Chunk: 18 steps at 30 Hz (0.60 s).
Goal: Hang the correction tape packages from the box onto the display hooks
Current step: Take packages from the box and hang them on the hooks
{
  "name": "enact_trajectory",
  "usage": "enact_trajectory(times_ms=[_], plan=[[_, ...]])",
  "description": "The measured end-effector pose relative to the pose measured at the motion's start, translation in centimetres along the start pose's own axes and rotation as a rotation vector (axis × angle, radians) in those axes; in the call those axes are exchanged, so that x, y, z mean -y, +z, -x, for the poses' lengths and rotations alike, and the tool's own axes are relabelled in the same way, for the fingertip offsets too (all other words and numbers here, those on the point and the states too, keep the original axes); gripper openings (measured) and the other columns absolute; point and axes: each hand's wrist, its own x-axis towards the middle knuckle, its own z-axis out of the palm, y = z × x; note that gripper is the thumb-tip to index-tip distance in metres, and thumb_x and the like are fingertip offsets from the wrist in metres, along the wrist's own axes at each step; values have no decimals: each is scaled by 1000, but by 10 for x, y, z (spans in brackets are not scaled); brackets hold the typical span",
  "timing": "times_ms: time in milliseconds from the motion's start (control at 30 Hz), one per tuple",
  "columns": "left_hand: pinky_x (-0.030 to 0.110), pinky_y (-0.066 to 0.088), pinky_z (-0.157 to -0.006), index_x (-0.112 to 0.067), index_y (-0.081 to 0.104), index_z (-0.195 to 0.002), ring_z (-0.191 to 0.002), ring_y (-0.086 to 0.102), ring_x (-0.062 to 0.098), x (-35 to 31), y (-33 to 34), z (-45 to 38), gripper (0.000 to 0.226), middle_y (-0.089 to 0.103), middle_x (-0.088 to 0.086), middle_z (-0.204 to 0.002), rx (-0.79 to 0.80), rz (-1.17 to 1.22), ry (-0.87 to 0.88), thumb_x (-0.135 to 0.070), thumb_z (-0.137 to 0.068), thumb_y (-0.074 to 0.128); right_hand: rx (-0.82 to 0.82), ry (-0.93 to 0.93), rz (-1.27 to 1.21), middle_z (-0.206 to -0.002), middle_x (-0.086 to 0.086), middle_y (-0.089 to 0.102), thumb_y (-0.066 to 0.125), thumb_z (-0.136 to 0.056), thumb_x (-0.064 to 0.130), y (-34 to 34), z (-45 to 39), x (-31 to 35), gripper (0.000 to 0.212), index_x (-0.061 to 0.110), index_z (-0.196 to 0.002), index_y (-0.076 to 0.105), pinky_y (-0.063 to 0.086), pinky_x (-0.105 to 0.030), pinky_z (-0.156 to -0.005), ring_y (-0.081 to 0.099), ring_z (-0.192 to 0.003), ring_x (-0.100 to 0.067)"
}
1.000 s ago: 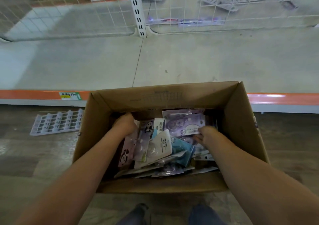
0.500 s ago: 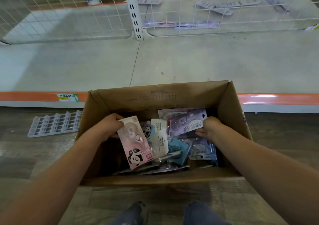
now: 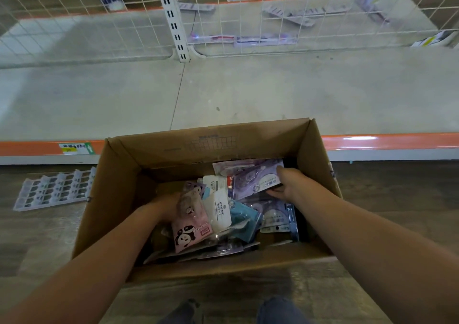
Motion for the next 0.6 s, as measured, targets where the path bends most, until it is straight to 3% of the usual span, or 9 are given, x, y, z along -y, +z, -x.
enact_trajectory(times_ms=[67,133,267,333,400,467,500,533,600], plan=[[32,38,-106,-19,16,-150,-133,40,25,0,7,-4,74,33,8,-151,12,62,114,-23,-91,61,24,18,37,-119,-19,55,47,-100,19,1,2,-2,37,2,-132,45,44,-42,-93,50,-123,-35],[35,37,-108,-25,8,-152,-140,28,27,1,5,-3,83,15,8,-157,-17,-50,196,-20,-89,62,53,50,47,-130,-21,51,50,-97,9,1,-1,-9,35,1,-131,44,44,-44,-98,49,-124,-36],[34,34,-111,-30,25,-146,-146,12,24,-11,3,-5,62,-2,2,-160,-142,-423,388,-20,-93,56,38,44,-77,-132,-25,51,42,-95,-9,4,-5,-9,31,-4,-125,47,45,-43,-89,51,-122,-36],[38,37,-109,-26,31,-142,-146,10,26,-18,0,-5,54,-2,5,-160,-172,-524,427,-22,-94,54,-1,29,-112,-132,-24,52,43,-95,-8,3,-9,-9,34,-7,-129,46,45,-40,-89,52,-122,-35],[42,30,-114,-21,27,-145,-147,2,28,-23,-2,-5,58,-2,8,-160,-172,-598,401,-25,-94,53,-26,41,-119,-124,-23,56,45,-95,-6,2,-10,-10,32,-7,-127,48,45,-38,-86,52,-122,-33],[40,23,-116,-19,19,-150,-148,-3,26,-21,-4,-5,66,-2,7,-160,-224,-635,394,-26,-93,53,8,67,-110,-101,-17,61,49,-94,-3,1,-4,-7,15,-7,-107,56,44,-37,-91,52,-123,-32],[38,23,-116,-20,18,-150,-148,-2,24,-17,-5,-6,67,1,5,-160,-261,-608,378,-27,-93,53,25,88,-109,-90,-14,58,51,-94,-2,2,-1,-4,6,-4,-90,56,43,-37,-95,51,-123,-32],[36,24,-115,-21,21,-149,-147,2,22,-11,-6,-5,65,6,3,-159,-291,-553,354,-28,-93,54,30,108,-121,-82,-13,55,53,-93,-3,2,-2,-3,15,0,-78,52,43,-38,-96,51,-123,-31],[31,27,-111,-21,31,-144,-143,20,19,-1,-9,-2,57,24,1,-154,-323,-398,294,-31,-92,54,53,117,-97,-83,-17,54,52,-92,-7,4,-1,-3,15,-1,-79,52,43,-37,-93,50,-124,-30]])
